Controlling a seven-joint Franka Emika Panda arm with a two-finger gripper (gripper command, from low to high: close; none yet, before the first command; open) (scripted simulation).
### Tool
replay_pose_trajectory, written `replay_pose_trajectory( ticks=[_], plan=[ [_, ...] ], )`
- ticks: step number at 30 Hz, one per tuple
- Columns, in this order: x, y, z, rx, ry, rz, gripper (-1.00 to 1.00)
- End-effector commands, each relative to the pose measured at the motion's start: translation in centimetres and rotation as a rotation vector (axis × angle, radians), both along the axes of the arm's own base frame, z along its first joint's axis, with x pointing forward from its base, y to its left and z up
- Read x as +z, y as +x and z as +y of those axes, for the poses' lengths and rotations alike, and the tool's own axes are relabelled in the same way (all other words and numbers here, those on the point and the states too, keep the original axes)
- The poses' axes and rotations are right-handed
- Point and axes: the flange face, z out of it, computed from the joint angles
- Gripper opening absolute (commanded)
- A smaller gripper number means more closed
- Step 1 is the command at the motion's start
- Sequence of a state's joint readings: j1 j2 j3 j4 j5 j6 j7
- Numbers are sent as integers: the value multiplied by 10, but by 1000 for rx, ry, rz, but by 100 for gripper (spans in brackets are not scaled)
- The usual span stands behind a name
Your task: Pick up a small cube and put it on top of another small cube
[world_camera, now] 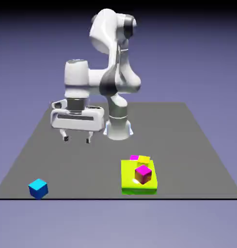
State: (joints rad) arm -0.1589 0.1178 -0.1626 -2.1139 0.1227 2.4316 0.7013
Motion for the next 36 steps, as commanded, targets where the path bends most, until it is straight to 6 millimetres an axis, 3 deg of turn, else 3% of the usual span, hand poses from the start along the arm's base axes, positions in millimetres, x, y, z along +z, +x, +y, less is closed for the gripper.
replay_pose_trajectory(
  ticks=[1,11,17,22,23,26,27,28,29,32,33,36],
  plan=[
    [-7,5,-9,-13,10,28,0],
    [-90,32,-115,-154,110,305,0],
    [-147,31,-169,-220,173,466,0],
    [-193,21,-203,-259,224,590,0],
    [-193,21,-203,-259,224,590,0],
    [-253,6,-192,-259,224,589,0],
    [-259,5,-191,-259,224,590,0],
    [-259,5,-191,-259,224,590,-100],
    [-259,5,-191,-259,224,590,-100],
    [-200,20,-202,-259,224,589,-100],
    [-189,30,-182,-209,216,594,-100],
    [-168,60,-86,19,172,612,-100]
  ],
)
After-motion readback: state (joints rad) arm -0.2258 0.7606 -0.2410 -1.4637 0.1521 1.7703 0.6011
